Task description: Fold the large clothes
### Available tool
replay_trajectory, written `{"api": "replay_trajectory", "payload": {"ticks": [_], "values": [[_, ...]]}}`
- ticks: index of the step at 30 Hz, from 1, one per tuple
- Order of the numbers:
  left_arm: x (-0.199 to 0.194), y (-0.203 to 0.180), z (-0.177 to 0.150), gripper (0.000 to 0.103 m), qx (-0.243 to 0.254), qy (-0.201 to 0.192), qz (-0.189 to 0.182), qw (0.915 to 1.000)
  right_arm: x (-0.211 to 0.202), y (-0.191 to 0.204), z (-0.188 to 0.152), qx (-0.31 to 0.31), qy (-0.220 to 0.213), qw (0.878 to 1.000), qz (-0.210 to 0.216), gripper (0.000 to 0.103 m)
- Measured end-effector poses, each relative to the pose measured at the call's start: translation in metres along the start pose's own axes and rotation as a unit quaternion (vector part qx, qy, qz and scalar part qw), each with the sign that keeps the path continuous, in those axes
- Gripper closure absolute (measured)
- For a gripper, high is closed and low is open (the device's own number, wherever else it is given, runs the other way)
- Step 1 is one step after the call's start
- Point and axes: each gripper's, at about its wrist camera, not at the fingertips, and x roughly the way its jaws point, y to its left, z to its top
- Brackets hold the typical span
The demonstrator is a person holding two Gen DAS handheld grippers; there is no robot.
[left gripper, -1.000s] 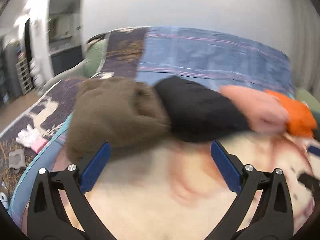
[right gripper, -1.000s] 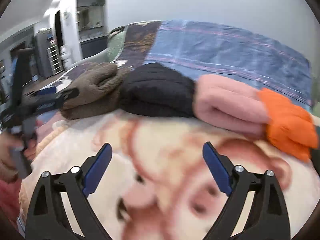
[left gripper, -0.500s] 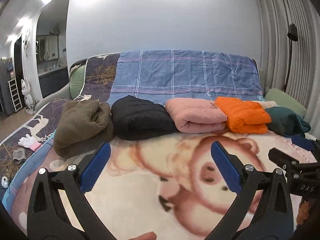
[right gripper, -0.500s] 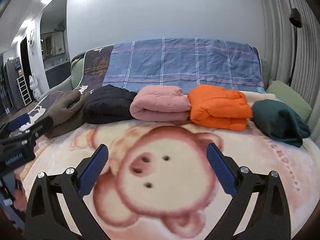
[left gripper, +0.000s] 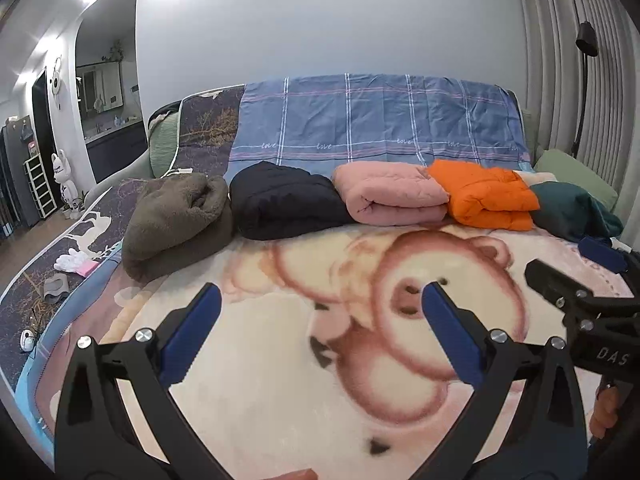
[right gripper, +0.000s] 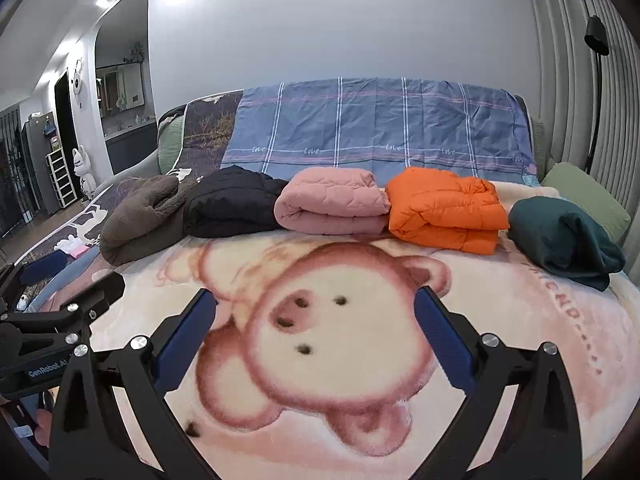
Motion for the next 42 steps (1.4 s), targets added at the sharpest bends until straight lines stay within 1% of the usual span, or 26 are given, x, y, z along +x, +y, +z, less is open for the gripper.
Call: {"api": "replay_trajectory", "payload": {"ticks": [5, 13, 42], "values": [[-0.003, -0.001, 0.000, 0.002, 0.001, -0.003, 0.000, 1.0000, 0.001, 0.005, 0.000, -0.009, -0.001, 1.000, 0.003, 0.004], [0.006, 0.005, -0.004, 0.002, -0.008, 0.012, -0.001, 0.9999, 0.007, 0.013, 0.000, -0.016, 0.008, 1.000, 0.008, 0.004], [0.008, 0.042, -0.005, 0.002, -0.042, 0.005, 0.036, 0.9985, 0.020, 0.047, 0.009, -0.054, 0.020, 0.998, 0.015, 0.004]]}}
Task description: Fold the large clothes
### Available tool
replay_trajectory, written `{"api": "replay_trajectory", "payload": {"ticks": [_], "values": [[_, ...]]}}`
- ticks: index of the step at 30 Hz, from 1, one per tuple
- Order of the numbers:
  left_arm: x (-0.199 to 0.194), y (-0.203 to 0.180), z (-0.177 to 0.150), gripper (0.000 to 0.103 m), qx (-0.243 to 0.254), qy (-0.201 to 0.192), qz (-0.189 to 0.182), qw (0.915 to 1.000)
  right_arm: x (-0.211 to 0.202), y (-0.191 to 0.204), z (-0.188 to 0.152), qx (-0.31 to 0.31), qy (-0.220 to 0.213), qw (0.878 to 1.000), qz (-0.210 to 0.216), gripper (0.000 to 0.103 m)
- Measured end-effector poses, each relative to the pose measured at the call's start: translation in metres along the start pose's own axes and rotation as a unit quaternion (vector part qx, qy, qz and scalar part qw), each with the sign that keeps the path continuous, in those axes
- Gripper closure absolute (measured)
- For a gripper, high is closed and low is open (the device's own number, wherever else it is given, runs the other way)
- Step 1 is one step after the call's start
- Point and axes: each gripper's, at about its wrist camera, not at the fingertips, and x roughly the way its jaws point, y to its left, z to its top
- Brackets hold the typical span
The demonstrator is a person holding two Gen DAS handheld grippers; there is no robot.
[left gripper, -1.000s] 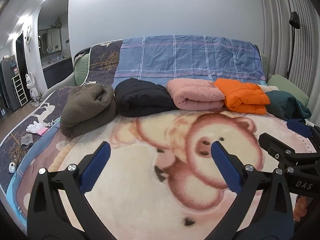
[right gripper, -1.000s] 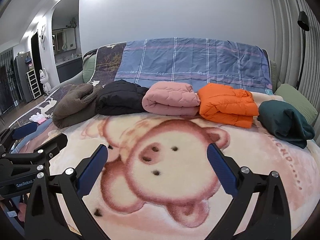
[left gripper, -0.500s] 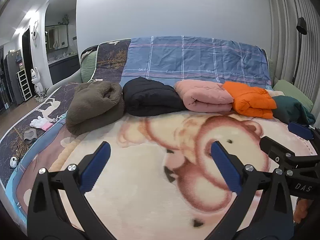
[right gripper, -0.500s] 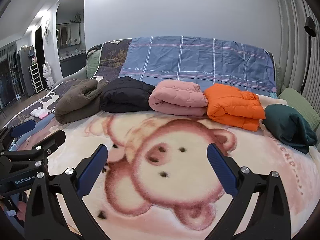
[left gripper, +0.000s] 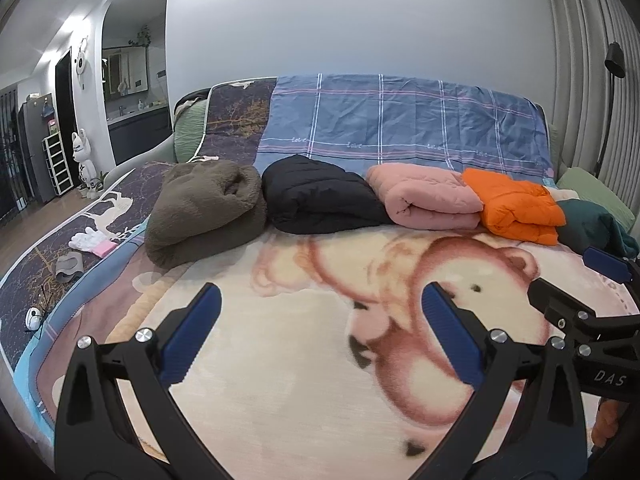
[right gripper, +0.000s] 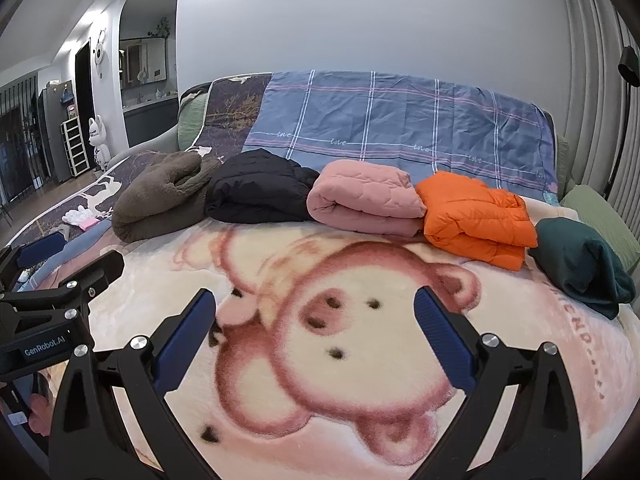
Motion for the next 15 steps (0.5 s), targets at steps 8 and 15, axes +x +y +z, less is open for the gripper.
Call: {"api": "replay_trajectory", "payload": {"ticks": [8, 15], "values": [[0.0031, 0.0017, 0.0014, 0.002, -0.002, 0.001, 0.000, 1.0000, 0.0003, 0.0007, 0.0012, 0.000, 0.001, 1.000, -0.006, 0.004], [0.0068, 0.0022, 0.0025, 0.002, 0.000, 0.003, -0.002, 1.0000, 0.0010, 0.0011, 0.0015, -0.001, 0.003, 1.000, -0.007, 0.004]]}}
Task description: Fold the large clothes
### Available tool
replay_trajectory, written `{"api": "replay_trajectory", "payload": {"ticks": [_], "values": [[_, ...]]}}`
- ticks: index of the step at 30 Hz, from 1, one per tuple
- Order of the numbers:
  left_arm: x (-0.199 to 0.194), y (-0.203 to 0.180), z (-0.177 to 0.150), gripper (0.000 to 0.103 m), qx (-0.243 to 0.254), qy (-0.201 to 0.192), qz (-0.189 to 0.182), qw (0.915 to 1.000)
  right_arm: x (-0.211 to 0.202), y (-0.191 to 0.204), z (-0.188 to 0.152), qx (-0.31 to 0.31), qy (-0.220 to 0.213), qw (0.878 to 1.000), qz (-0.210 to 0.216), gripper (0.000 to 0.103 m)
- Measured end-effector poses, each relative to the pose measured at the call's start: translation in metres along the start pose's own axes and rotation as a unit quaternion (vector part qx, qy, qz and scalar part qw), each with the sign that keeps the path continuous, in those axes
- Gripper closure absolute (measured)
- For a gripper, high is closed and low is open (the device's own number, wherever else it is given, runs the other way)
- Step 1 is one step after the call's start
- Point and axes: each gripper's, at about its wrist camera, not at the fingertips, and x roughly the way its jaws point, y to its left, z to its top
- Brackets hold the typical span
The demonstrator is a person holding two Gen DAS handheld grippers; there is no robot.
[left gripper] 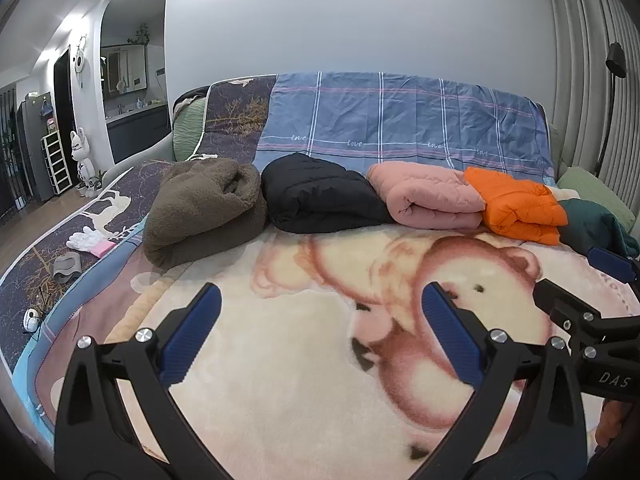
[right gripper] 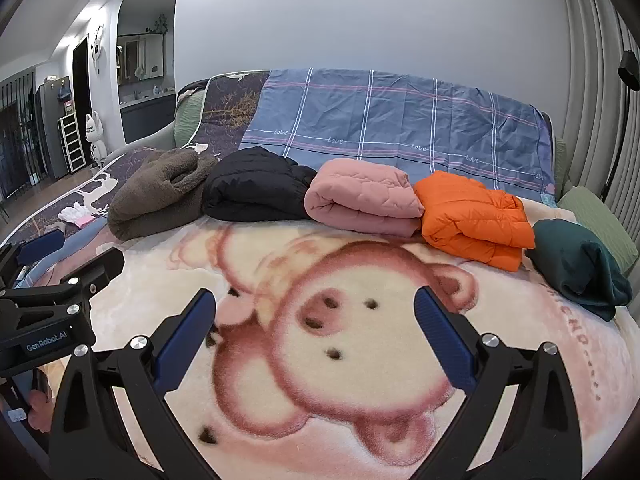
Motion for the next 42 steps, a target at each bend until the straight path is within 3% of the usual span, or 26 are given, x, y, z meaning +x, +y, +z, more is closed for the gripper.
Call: {"api": "replay_trajectory", "payload": {"ticks": [42], "values": [[0.015, -0.009, -0.005, 0.002, 0.020, 0.021, -0.006, 0.9996, 0.005, -0.014, -0.006, 0.028, 0.012, 0.999, -0.008, 0.003]]}}
